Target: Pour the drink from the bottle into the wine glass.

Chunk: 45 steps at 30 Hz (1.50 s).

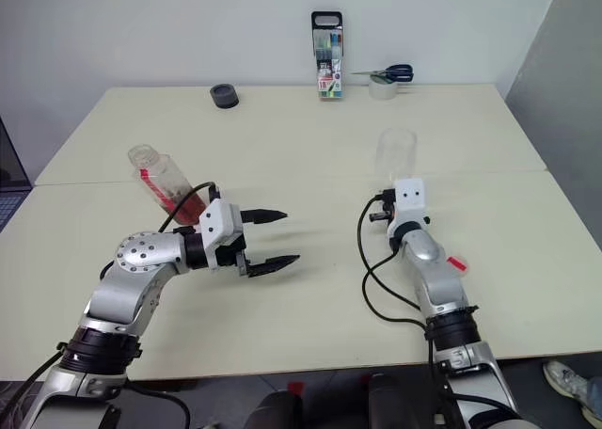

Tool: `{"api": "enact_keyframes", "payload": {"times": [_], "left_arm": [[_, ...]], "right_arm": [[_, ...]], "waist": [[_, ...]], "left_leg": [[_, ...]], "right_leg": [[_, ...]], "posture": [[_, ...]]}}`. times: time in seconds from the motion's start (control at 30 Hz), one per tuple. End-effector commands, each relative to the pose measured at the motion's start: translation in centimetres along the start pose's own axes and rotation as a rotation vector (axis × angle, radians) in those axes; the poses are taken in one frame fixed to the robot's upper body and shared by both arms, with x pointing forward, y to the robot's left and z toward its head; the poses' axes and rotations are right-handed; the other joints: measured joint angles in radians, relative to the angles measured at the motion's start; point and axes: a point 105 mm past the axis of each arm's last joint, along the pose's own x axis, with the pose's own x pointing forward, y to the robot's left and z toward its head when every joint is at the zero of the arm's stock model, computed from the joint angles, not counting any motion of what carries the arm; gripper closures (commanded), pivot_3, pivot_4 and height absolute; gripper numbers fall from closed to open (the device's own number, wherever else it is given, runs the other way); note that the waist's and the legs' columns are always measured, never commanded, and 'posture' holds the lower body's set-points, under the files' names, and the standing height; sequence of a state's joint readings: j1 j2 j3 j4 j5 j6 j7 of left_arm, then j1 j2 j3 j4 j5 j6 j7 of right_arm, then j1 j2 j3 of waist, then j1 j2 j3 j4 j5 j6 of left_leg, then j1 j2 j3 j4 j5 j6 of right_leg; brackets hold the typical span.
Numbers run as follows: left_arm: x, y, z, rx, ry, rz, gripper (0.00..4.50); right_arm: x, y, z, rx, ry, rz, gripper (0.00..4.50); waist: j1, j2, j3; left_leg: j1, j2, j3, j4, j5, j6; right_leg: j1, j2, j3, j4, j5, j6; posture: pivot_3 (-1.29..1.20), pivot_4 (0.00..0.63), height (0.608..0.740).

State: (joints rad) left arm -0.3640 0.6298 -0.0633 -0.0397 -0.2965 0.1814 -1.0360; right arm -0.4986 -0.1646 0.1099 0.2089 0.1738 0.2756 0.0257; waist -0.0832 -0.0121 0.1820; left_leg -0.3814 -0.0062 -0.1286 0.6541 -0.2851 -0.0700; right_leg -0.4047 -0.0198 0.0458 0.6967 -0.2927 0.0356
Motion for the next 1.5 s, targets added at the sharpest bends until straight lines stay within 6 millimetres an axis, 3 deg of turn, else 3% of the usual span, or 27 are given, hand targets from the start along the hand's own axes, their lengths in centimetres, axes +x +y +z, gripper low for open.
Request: {"api": "enact_keyframes", "payload": {"times": [0.03,0.13,0.23,0.33,0.47,0.6,0.77,1.23,1.5], "left_arm": [[-1.0,0.7,1.1,-0.004,-0.031,0.055,0.0],[-1.6,0.8,0.9,-0.023,-0.029,0.087,0.0],[-2.2,0.8,0.9,-0.032,-0.03,0.124,0.0],[-3.3,0.9,0.9,-0.041,-0.019,0.163,0.0],[-5.1,1.1,1.3,-0.043,0.002,0.211,0.0],[-7.9,2.4,1.6,-0.07,0.012,0.339,0.0],[-9.9,2.7,2.3,-0.087,0.01,0.419,0.0],[-10.4,1.9,4.2,-0.102,-0.002,0.425,0.0],[-10.0,2.2,4.5,-0.087,-0.021,0.415,0.0]], "right_arm": [[-0.4,1.5,-2.7,-0.034,0.074,0.064,4.32],[-0.3,2.2,-2.0,-0.058,0.034,0.112,4.32],[0.3,3.2,0.5,-0.033,-0.054,0.168,4.32],[0.8,5.9,3.2,-0.072,-0.15,0.287,4.32],[1.4,9.2,4.6,-0.085,-0.201,0.419,4.32],[2.2,12.5,4.3,-0.111,-0.188,0.538,4.32],[2.7,13.4,2.7,-0.148,-0.156,0.595,4.32],[3.0,13.3,1.1,-0.141,-0.125,0.618,4.32],[2.8,13.2,1.4,-0.127,-0.134,0.623,1.8]], "waist": [[0.0,0.0,0.0],[0.0,0.0,0.0],[-0.002,0.0,0.0],[-0.008,0.0,0.0],[-0.01,0.0,0.001],[-0.002,0.0,0.0],[0.006,-0.001,0.0],[-0.001,-0.001,0.0],[-0.001,-0.001,0.0]], "left_leg": [[0.0,0.0,0.0,0.0,0.0,0.0],[0.0,0.0,0.0,0.0,0.0,0.0],[0.001,0.0,0.0,0.0,0.0,0.0],[0.001,0.002,0.002,-0.001,0.0,0.0],[0.002,0.002,0.002,-0.006,0.0,0.0],[0.001,0.001,0.0,-0.006,0.001,-0.001],[0.001,-0.001,-0.001,-0.006,0.001,-0.002],[0.002,0.0,0.0,-0.007,0.001,-0.002],[0.002,0.0,0.0,-0.007,0.002,-0.003]], "right_leg": [[0.0,0.0,0.0,0.0,0.0,0.0],[0.0,0.0,0.0,0.0,0.0,0.0],[0.0,0.0,0.0,0.0,0.0,0.0],[-0.001,0.001,0.001,0.0,0.0,0.0],[-0.003,0.001,0.001,0.0,0.0,-0.001],[-0.003,-0.001,-0.001,-0.001,0.0,-0.001],[-0.001,-0.002,-0.001,-0.003,0.0,-0.001],[-0.001,-0.001,-0.001,-0.001,0.0,-0.001],[-0.001,-0.001,-0.001,-0.001,0.0,-0.001]], "posture": [[0.0,0.15,0.74],[0.0,0.15,0.74],[0.0,0.15,0.74],[0.0,0.15,0.74],[0.0,0.15,0.74],[0.0,0.15,0.74],[0.0,0.15,0.74],[0.0,0.15,0.74],[0.0,0.15,0.74]]}}
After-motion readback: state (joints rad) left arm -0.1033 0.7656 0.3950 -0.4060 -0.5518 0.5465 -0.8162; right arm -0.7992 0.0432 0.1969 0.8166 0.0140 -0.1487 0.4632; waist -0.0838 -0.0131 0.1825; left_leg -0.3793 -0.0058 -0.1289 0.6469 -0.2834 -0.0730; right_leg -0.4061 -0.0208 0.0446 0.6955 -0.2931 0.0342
